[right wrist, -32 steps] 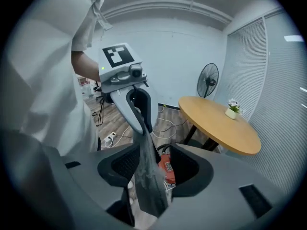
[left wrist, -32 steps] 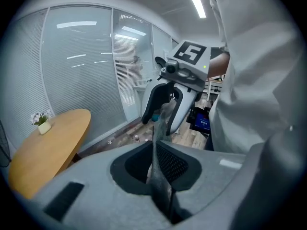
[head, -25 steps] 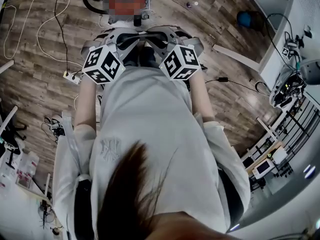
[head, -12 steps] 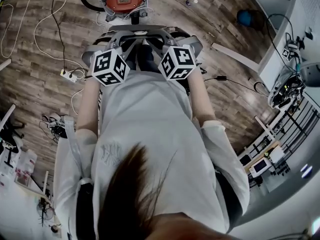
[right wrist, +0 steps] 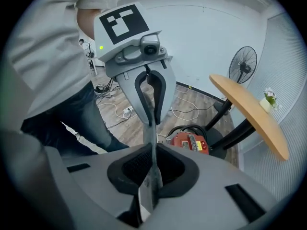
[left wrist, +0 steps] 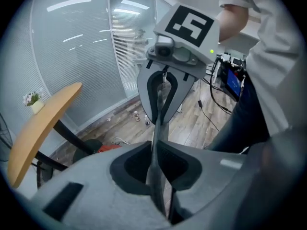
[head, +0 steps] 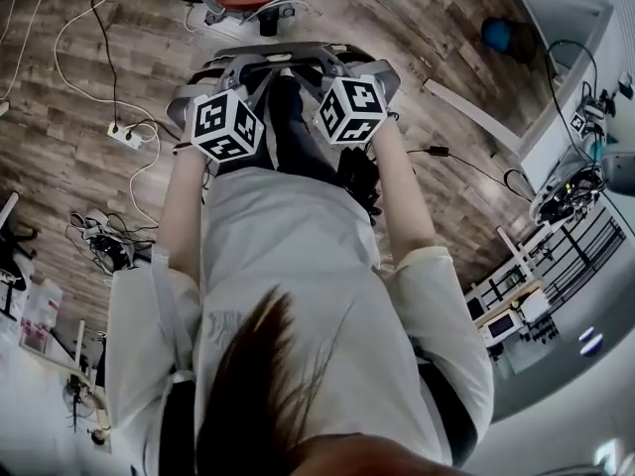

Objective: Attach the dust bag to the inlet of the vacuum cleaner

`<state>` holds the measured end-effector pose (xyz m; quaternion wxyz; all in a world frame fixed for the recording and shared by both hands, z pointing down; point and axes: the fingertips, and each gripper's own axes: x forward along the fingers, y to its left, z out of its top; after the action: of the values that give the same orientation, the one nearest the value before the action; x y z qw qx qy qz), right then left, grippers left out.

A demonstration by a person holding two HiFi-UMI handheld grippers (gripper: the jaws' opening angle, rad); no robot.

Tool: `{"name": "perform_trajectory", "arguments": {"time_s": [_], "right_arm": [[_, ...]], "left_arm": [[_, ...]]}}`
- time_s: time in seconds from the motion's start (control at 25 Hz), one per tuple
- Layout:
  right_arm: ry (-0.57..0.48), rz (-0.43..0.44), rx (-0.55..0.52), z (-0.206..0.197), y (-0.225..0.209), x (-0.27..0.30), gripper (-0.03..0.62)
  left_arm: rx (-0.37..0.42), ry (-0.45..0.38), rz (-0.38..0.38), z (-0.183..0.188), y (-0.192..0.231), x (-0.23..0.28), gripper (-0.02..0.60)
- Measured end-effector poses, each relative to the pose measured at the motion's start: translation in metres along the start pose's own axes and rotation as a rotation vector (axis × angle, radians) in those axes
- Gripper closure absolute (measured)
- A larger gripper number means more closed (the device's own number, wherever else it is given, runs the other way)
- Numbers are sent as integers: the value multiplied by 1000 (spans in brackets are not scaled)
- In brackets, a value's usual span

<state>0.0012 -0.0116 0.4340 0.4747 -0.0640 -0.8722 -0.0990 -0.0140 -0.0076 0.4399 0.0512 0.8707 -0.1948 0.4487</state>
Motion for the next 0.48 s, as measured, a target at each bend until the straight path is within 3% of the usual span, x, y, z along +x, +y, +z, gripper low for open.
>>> {"name": "perform_trajectory", "arguments": {"time_s": [0.48], "right_arm": [[20, 43, 4, -55, 25, 86, 560]], "left_arm": [[-56, 62, -5, -62, -23, 79, 537]]}}
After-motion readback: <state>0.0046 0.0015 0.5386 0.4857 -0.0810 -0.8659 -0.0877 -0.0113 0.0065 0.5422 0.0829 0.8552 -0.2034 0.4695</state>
